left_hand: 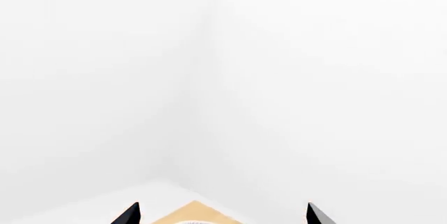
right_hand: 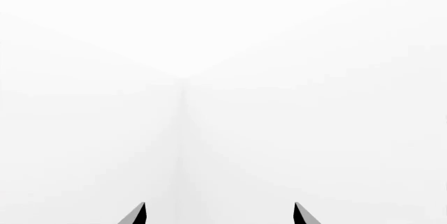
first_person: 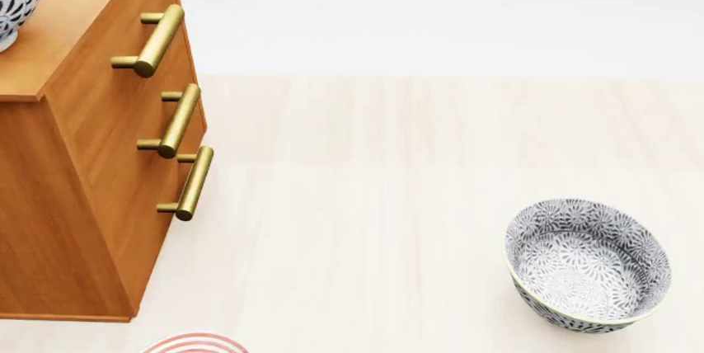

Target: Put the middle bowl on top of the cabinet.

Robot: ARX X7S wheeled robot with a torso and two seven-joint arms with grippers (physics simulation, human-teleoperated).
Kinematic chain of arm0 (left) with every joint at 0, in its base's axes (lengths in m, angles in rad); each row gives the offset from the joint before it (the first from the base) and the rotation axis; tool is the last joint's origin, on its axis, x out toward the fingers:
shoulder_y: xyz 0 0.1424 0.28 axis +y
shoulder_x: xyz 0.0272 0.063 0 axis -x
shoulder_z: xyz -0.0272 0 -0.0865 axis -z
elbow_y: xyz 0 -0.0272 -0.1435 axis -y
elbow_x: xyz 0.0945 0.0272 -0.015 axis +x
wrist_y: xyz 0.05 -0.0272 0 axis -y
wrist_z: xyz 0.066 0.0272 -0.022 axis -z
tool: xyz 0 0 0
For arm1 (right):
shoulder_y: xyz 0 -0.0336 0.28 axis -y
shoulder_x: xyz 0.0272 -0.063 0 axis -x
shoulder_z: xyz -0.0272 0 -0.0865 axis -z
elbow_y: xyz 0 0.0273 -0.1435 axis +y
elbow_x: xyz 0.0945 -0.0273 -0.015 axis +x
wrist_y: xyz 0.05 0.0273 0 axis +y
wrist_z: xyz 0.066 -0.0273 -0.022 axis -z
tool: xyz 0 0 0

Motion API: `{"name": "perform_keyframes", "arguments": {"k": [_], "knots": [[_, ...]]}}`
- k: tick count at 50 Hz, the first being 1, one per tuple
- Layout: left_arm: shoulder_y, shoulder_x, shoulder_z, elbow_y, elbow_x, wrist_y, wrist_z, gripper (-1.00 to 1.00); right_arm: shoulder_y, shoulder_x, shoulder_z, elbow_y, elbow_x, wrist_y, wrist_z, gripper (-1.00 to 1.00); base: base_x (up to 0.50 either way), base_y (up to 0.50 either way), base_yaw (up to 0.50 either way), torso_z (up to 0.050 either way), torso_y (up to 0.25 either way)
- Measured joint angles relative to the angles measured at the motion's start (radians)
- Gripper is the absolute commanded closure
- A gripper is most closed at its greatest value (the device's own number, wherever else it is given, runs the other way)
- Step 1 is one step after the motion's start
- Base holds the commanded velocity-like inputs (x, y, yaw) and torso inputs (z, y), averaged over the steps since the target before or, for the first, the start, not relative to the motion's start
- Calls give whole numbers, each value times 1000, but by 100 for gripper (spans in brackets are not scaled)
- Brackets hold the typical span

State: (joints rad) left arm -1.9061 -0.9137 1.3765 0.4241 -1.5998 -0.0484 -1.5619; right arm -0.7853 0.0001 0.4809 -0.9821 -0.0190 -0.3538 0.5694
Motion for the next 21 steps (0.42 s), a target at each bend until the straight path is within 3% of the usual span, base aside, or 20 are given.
{"name": "perform_keyframes", "arguments": {"k": [8, 21], "knots": [[82, -19, -78, 117, 55, -30, -5, -100, 0, 0, 9, -3, 8, 2, -4, -100, 0, 0, 0, 0, 0], [380, 11, -415, 321, 151, -236, -6, -100, 0, 0, 25, -4, 24, 5, -10, -100, 0, 0, 0, 0, 0]]}}
